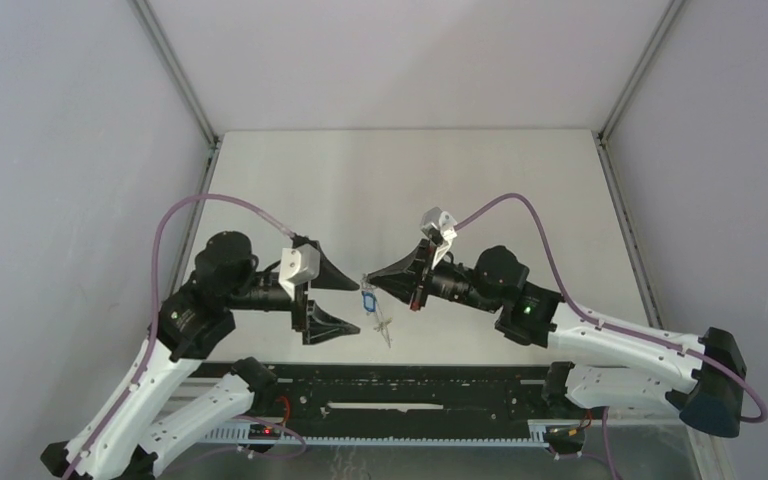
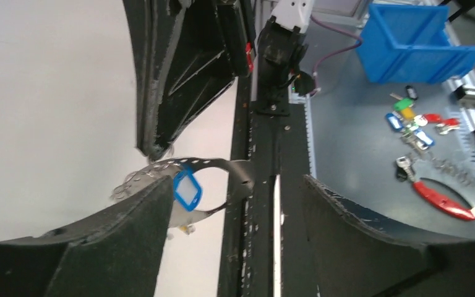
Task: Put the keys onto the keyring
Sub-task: Place the keyring at the center of the board.
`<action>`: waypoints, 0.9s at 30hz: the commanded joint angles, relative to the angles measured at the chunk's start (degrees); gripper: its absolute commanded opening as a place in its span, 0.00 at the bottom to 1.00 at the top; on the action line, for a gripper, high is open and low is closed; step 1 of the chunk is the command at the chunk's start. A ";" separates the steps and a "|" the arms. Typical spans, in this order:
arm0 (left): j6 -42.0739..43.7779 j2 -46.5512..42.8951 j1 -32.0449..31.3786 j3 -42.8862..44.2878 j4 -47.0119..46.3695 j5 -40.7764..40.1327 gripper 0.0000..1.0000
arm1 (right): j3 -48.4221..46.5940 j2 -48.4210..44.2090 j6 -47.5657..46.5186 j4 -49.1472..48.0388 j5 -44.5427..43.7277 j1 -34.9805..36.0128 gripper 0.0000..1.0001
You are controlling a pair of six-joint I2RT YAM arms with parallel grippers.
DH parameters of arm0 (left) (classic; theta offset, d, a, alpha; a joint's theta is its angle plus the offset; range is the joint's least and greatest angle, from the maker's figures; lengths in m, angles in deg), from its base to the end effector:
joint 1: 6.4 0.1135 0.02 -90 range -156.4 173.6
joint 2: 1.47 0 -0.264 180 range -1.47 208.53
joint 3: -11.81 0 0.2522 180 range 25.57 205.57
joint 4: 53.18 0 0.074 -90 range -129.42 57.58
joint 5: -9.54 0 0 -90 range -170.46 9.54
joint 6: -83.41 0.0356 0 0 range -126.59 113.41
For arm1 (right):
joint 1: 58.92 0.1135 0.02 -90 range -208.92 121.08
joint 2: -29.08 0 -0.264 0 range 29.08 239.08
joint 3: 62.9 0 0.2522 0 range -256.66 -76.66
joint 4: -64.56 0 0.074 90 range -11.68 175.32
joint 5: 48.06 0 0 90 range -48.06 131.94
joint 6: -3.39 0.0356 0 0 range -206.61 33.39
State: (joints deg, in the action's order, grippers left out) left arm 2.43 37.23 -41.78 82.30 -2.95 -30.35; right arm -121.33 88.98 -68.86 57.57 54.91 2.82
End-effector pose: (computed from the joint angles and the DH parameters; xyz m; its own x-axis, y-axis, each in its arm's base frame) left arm 0.0822 -0.0919 0.3808 -0.1035 0.1968 -0.9750 0.9933 0.0715 -0.0910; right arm 0.1103 0.2221 0.3459 -0.2505 0.1614 -0.9546 -0.9321 0.2262 0.2829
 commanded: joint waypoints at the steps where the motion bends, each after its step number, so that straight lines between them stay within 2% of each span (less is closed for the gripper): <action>1: -13.81 0.43 0.22 -6.08 -12.75 3.61 0.84 | -5.09 -0.51 -2.43 2.14 -12.55 1.64 0.00; 4: -14.71 1.70 -0.52 -8.36 -14.83 0.79 0.96 | -6.11 0.46 -3.26 2.30 -19.47 2.90 0.00; 7: -13.99 2.94 -1.16 -9.72 -15.44 -5.26 1.00 | -7.06 1.58 -4.24 1.95 -23.27 3.75 0.00; 10: -15.47 3.45 -1.74 -10.40 -19.46 -9.26 1.00 | -8.26 2.98 -5.18 1.38 -25.64 4.14 0.00; 13: -16.98 3.29 -3.57 -10.76 -23.74 -8.60 1.00 | -10.07 4.74 -5.76 1.12 -26.04 4.45 0.00; 17: -12.84 3.31 -5.73 -11.45 -22.70 -12.68 1.00 | -11.02 5.91 -6.19 0.14 -25.79 4.57 0.00; 18: -11.48 3.18 -5.72 -11.72 -22.15 -14.48 0.96 | -11.05 5.81 -6.36 0.21 -25.87 4.54 0.00; 20: -7.28 2.93 -5.73 -12.06 -20.26 -18.05 0.79 | -11.03 5.24 -6.46 0.91 -26.04 4.54 0.00; 22: -3.16 2.87 -5.75 -12.61 -17.54 -23.96 0.46 | -10.98 4.82 -6.61 1.50 -26.09 4.54 0.00; 23: -1.93 2.87 -5.73 -13.07 -16.92 -25.57 0.37 | -10.97 4.67 -6.59 1.66 -26.07 4.58 0.00; 24: -1.75 2.91 -5.69 -13.39 -16.72 -26.76 0.37 | -11.02 4.62 -6.72 1.76 -25.99 4.55 0.00; 25: -2.91 3.04 -5.67 -13.35 -16.78 -27.09 0.42 | -11.00 4.61 -6.84 1.83 -25.98 4.67 0.00; 26: -5.28 3.38 -5.75 -13.02 -17.30 -26.82 0.53 | -11.02 4.66 -7.00 1.97 -26.10 4.71 0.00; 27: -8.94 3.62 -5.70 -12.65 -18.28 -26.12 0.68 | -11.01 4.73 -6.92 2.15 -26.40 4.71 0.00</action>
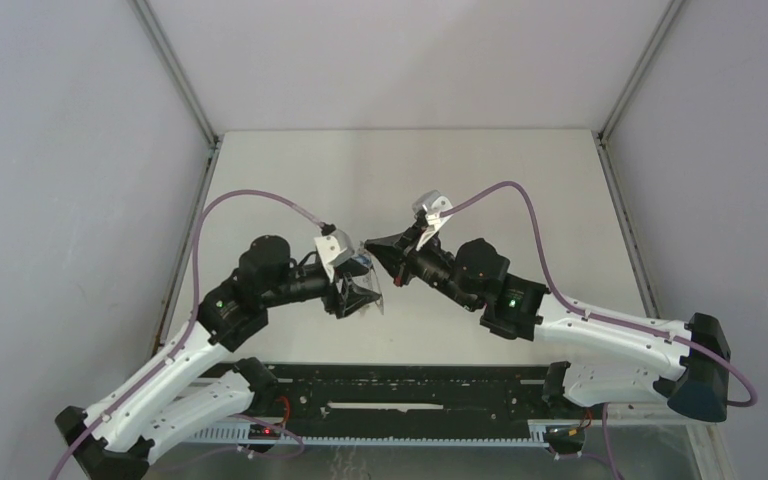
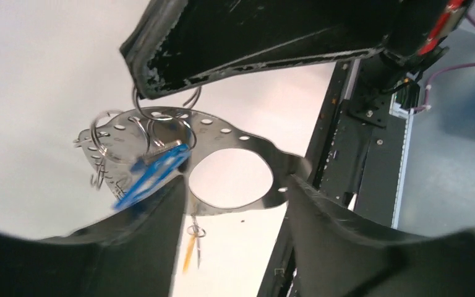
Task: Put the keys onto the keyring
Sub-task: Place the keyring at the center of the board.
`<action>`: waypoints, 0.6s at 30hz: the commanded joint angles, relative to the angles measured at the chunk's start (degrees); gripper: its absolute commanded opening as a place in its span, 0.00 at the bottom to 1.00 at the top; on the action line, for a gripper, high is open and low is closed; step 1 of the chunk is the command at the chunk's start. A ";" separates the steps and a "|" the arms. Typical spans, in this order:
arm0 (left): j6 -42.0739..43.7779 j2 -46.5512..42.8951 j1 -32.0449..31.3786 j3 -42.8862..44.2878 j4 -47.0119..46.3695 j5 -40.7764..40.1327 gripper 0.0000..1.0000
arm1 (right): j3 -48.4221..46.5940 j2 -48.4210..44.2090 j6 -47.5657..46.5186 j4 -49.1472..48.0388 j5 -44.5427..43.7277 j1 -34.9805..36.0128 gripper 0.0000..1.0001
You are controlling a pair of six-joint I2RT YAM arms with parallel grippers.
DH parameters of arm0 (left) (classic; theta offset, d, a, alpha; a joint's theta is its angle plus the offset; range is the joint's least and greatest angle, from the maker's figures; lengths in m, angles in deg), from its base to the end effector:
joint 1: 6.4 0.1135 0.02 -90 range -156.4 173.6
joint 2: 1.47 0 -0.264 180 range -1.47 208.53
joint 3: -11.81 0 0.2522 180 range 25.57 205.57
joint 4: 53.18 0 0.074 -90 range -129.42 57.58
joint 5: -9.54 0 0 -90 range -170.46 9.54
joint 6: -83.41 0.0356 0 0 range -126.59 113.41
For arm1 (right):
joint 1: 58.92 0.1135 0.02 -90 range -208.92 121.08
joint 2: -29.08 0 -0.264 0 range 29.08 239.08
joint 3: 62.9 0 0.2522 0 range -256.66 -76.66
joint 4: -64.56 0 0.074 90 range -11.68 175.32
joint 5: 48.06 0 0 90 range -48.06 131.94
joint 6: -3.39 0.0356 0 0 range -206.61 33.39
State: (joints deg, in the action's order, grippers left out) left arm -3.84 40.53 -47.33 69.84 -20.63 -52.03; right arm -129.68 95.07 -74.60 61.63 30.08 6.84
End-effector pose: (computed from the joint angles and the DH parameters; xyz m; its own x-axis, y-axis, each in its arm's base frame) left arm 0.1152 -0.1223 0.3298 -0.1704 0.2036 -0.9641 0.9302 0.3560 -0.0892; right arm 0.1189 0.2463 0.3652 -0.1421 0.1804 -0.9733 -0.7960 0.5636 0.2207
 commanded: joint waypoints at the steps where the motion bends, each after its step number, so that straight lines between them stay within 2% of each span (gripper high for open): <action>1: -5.80 0.37 -0.15 0.08 -1.92 -2.86 0.76 | -2.67 -1.27 -1.12 -1.82 -1.73 0.69 0.00; 4: -14.26 -0.23 0.44 -0.75 -7.13 3.64 0.95 | -2.65 -1.23 -1.12 -1.94 -1.89 0.69 0.00; 5: -16.25 -0.25 0.59 -1.29 -9.18 6.95 0.98 | -2.69 -1.22 -1.18 -2.01 -2.00 0.69 0.00; 8: -16.64 -1.52 0.59 -3.00 -14.21 16.27 1.00 | -2.66 -1.07 -1.49 -1.96 -2.35 0.69 0.00; 10: -15.83 -2.39 0.52 -4.05 -15.47 18.00 1.00 | -2.66 -0.97 -1.64 -1.88 -2.62 0.69 0.00; 13: -14.12 -0.82 0.26 -4.09 -14.44 16.05 1.00 | -2.71 -0.74 -1.75 -2.27 -2.64 0.69 0.00; 16: -9.06 0.20 -0.14 -2.95 -9.13 2.40 0.95 | -2.66 -0.67 -1.57 -2.07 -2.81 0.77 0.00; 18: -5.85 0.32 -0.27 -2.63 -6.87 -2.17 0.88 | -2.66 -0.72 -1.61 -1.87 -2.98 0.86 0.00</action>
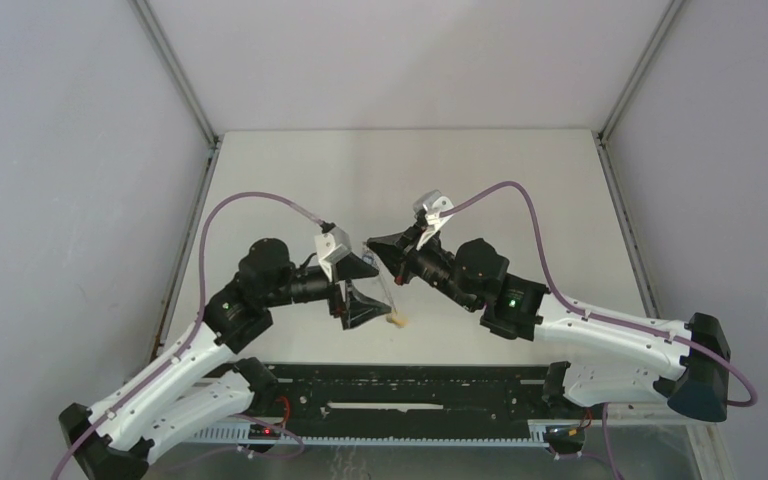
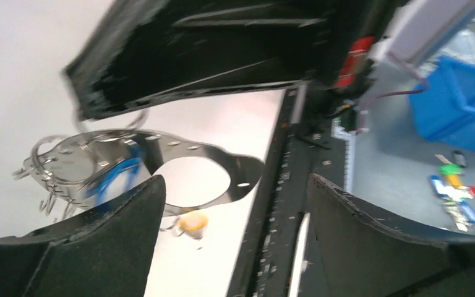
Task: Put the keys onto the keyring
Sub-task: Place the keyring at the center of the board.
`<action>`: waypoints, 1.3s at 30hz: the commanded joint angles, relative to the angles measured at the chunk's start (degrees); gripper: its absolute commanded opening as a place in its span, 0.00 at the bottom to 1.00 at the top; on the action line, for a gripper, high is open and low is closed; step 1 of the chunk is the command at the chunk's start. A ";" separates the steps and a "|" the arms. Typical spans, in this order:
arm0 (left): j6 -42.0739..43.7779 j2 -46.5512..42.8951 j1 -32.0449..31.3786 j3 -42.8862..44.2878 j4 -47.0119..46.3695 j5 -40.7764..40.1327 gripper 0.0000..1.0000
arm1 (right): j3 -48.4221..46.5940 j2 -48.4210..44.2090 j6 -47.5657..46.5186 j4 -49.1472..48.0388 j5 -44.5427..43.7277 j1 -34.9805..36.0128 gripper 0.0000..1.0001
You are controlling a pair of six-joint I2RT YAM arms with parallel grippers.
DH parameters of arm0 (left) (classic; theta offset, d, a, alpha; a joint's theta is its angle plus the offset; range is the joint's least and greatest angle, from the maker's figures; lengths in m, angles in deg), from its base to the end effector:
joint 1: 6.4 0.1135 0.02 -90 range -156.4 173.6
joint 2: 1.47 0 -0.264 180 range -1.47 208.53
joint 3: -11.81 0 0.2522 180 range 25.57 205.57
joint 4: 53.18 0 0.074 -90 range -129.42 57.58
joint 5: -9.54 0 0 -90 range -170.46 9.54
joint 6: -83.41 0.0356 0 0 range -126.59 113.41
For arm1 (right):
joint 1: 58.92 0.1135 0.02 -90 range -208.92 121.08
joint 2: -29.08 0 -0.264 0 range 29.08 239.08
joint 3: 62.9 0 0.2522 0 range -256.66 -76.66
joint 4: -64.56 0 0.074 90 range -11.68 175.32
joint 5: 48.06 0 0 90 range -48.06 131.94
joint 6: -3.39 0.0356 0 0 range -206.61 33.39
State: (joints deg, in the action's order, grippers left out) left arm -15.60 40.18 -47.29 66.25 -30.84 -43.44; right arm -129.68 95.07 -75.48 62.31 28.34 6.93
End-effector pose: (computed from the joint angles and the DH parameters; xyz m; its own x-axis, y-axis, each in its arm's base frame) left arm 0.1142 -0.1273 0.3278 -0.2760 0.0736 -0.9583 0.9399 0.2293 -0.2531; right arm 0.1194 0.2459 0.3639 -0.1314 0.1656 -0.9774 -0.7801 0.5911 0.2050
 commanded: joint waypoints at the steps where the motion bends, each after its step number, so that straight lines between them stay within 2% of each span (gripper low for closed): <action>1: 5.65 0.93 -0.33 1.12 3.74 -12.69 0.85 | -2.70 -0.65 -0.70 -2.47 -1.31 0.85 0.00; 4: 5.98 2.03 -0.55 1.63 4.48 -16.03 0.77 | -2.71 -0.40 -0.63 -2.66 -1.51 1.08 0.00; 6: 5.70 2.05 -0.53 1.66 4.30 -16.89 0.77 | -2.71 -0.22 -0.60 -2.75 -1.71 1.28 0.00; 7: 4.81 1.95 -0.56 1.90 4.26 -16.15 0.79 | -2.71 -0.17 -0.59 -2.65 -1.90 1.30 0.00; 10: 2.20 0.55 -0.52 1.56 2.88 -7.97 0.99 | -2.68 -0.24 -0.60 -2.10 -2.43 1.31 0.00; 11: 1.65 0.08 -0.53 1.03 1.94 -6.14 1.00 | -2.68 -0.18 -0.59 -2.21 -2.44 1.37 0.00; 12: 2.04 0.06 -0.54 0.71 1.58 -5.03 0.96 | -2.65 -0.10 -0.60 -2.33 -2.33 1.39 0.00; 14: 3.79 0.50 -0.58 0.41 1.88 -5.73 0.79 | -2.70 -0.08 -0.51 -2.38 -2.15 1.46 0.00; 17: 8.27 0.45 -0.60 0.32 3.80 -8.62 0.36 | -2.63 -0.36 -0.48 -1.74 -2.29 1.72 0.00; 20: 13.60 0.67 -0.99 -0.13 6.12 -10.01 0.06 | -2.65 -0.35 -0.26 -1.65 -2.39 1.75 0.00; 21: 15.09 0.79 -1.21 -0.23 6.71 -10.82 0.01 | -2.62 -0.28 -0.22 -1.73 -2.39 1.82 0.00; 24: 19.19 0.62 -1.46 -0.38 7.47 -13.61 0.00 | -2.68 -0.10 0.38 -1.32 -2.39 1.79 0.00; 25: 21.47 0.55 -1.60 -0.23 8.00 -15.41 0.00 | -2.61 -0.14 0.69 -1.08 -2.46 1.77 0.03; 28: 32.34 0.61 -2.10 0.51 9.34 -20.88 0.00 | -2.63 -0.23 2.43 0.53 -3.61 1.25 0.20; 31: 45.11 1.03 -2.19 1.36 9.61 -24.51 0.00 | -2.62 -0.74 4.65 3.20 -4.37 -0.18 0.45; 32: 49.82 1.31 -2.18 1.56 9.46 -25.58 0.00 | -2.62 -1.11 5.36 4.17 -4.41 -0.89 0.50; 35: 63.33 3.09 -2.15 0.74 4.62 -31.49 0.00 | -2.58 -3.09 5.69 7.40 -4.38 -3.01 0.57; 39: 76.03 7.56 -0.88 0.22 -2.38 -34.34 0.00 | -0.82 -7.96 5.44 9.87 -4.63 -6.65 0.69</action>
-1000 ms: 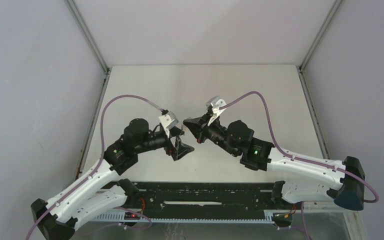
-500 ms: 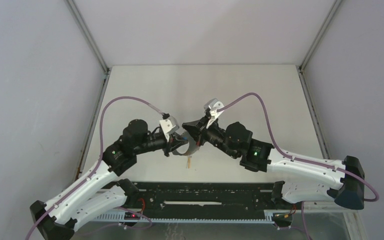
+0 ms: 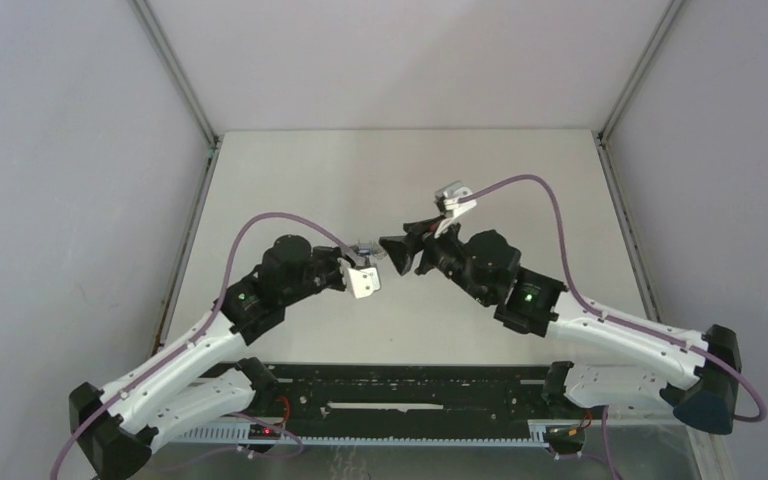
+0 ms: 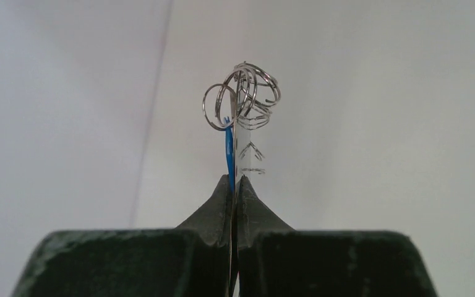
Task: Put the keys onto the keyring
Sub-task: Place the keyring at the center of the board.
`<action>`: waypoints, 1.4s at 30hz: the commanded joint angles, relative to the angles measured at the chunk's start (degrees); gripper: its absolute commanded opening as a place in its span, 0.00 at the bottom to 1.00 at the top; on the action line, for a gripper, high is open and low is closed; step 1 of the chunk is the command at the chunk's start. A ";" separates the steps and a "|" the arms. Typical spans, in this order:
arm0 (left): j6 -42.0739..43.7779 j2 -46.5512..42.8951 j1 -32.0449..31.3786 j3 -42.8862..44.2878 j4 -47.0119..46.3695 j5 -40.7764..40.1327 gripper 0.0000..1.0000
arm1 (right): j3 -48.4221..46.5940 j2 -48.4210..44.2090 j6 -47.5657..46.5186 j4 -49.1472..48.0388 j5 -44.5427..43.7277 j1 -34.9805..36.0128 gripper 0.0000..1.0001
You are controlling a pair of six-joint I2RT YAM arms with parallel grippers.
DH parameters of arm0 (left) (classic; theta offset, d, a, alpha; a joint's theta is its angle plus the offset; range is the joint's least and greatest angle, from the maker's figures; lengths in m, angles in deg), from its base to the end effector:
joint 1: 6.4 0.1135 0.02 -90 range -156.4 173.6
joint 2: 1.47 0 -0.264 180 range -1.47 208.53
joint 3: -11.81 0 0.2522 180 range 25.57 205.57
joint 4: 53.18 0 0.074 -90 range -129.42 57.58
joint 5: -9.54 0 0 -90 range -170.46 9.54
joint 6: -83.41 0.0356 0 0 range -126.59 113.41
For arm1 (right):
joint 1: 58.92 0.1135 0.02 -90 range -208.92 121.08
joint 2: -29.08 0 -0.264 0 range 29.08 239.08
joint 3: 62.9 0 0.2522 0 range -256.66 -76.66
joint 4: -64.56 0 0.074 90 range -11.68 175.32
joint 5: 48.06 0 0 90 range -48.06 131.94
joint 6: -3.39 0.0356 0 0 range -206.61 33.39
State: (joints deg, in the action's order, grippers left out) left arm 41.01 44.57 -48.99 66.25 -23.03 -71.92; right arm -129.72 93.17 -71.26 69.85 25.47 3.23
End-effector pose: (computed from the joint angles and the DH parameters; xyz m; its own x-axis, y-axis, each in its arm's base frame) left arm 0.1346 -0.1309 0.2999 0.3852 0.6378 -0.6669 0.7212 0.2428 0.6488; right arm 0.1325 0.2292 0.3581 -0.2095 0.1468 -0.9667 -0.6845 0.6840 0.2522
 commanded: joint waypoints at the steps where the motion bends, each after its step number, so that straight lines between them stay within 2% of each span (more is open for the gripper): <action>1: 21.69 4.99 1.85 0.56 -12.63 -6.21 0.00 | -0.21 -7.42 1.33 3.26 -2.34 -4.12 0.73; 2: 23.63 7.06 2.93 1.14 -15.19 -6.45 0.00 | 0.62 -9.01 1.39 3.96 -3.22 -4.85 0.80; 3: 24.55 9.68 3.91 2.07 -17.58 -6.71 0.00 | 1.57 -10.52 1.91 4.56 -3.84 -5.84 0.96; 4: 24.50 12.39 4.83 3.40 -19.41 -7.07 0.00 | 2.76 -11.97 2.73 5.12 -3.99 -6.96 0.99; 6: 24.63 17.78 5.84 6.90 -17.80 -7.52 0.02 | 5.17 -14.67 4.62 6.81 -4.27 -8.88 1.00; 9: 28.37 24.02 6.14 7.57 -17.89 -6.00 0.13 | 8.42 -18.10 7.26 9.61 -4.63 -10.52 1.00; 10: 29.67 25.77 6.12 7.57 -17.84 -5.55 0.14 | 9.49 -19.08 7.51 10.49 -5.17 -10.55 1.00; 16: 29.36 37.33 5.14 10.87 -17.26 -8.31 0.11 | 16.07 -25.17 11.26 12.89 -7.70 -10.63 1.00; 21: 24.79 40.70 0.48 10.41 -13.93 -11.20 0.14 | 18.78 -28.86 12.44 15.90 -10.12 -10.69 1.00; 24: 17.19 41.78 -2.63 11.42 -7.03 -9.50 0.25 | 18.87 -29.41 12.48 17.25 -10.26 -11.19 1.00; 28: 7.24 43.70 -5.42 13.94 1.36 -8.97 0.44 | 19.00 -28.89 13.44 17.96 -9.38 -12.31 1.00; 31: 2.01 45.43 -6.12 16.63 8.45 -5.71 0.58 | 19.21 -28.51 14.23 18.05 -8.98 -12.98 1.00; 34: -1.01 45.44 -6.16 18.11 12.46 -3.44 0.67 | 19.22 -28.08 14.67 17.83 -8.36 -13.59 1.00; 35: -1.63 44.98 -6.08 18.34 13.69 -2.71 0.72 | 19.22 -27.94 14.62 17.71 -8.12 -13.79 1.00; 37: -2.47 43.33 -6.02 18.80 16.59 -1.29 0.97 | 19.22 -27.43 14.69 17.46 -7.49 -14.36 1.00; 42: -8.68 39.02 -2.22 26.67 27.58 3.06 1.00 | 19.22 -25.41 13.39 16.37 -4.02 -17.68 1.00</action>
State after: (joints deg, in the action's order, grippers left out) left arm 39.54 89.07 -54.52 83.87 -6.07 -74.41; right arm -110.57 66.53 -57.90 87.84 18.96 -11.83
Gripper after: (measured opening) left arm 0.996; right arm 0.997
